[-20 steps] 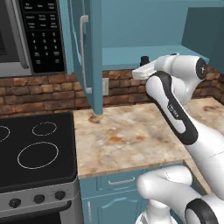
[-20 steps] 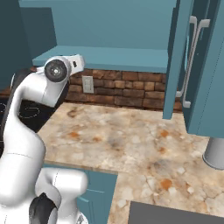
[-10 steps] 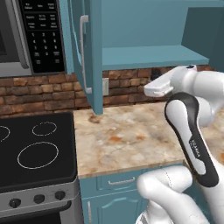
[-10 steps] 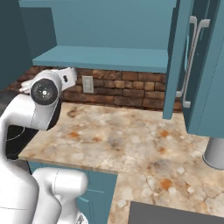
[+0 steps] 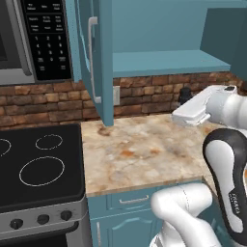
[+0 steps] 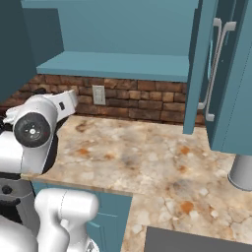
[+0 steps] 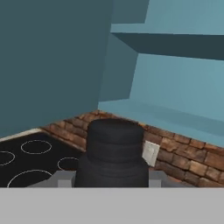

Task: Retrieve the shaker from the cabinet and place it next the steak on a plate on the dining table.

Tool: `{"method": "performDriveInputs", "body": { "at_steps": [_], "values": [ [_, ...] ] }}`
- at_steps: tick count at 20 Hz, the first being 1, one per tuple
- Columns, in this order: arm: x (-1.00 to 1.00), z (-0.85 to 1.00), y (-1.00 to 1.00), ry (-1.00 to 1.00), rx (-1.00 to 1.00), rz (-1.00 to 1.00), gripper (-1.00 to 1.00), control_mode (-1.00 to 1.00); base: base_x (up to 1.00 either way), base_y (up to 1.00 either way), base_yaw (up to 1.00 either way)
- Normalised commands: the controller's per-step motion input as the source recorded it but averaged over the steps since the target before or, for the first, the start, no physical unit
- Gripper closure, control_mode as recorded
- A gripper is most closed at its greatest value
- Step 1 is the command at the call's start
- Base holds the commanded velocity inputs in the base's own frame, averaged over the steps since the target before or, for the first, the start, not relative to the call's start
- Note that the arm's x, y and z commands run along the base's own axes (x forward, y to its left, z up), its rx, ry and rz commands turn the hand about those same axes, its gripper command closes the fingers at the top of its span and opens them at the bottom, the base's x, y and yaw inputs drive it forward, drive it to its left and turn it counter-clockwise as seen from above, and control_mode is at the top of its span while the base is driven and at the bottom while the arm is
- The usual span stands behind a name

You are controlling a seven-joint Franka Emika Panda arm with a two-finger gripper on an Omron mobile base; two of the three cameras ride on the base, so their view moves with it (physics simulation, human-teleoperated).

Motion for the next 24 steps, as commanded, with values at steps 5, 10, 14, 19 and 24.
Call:
{"method": "performDriveInputs", "body": {
  "at_steps": [5,10,14,19,24],
  "values": [
    [-0.74,0.0,-0.06,0.0,0.0,0.04,1.0,-1.0,0.0,0.0,0.0],
    [-0.33,-0.04,0.0,0.0,0.0,0.02,1.0,-1.0,0.0,0.0,0.0],
    [0.0,0.0,0.0,0.0,0.0,0.0,1.0,1.0,-0.6,0.0,0.03],
    [0.0,0.0,0.0,0.0,0.0,0.0,1.0,1.0,-0.92,0.0,0.05],
    [0.0,0.0,0.0,0.0,0.0,0.0,1.0,1.0,-0.94,0.0,0.12]
  ]
}}
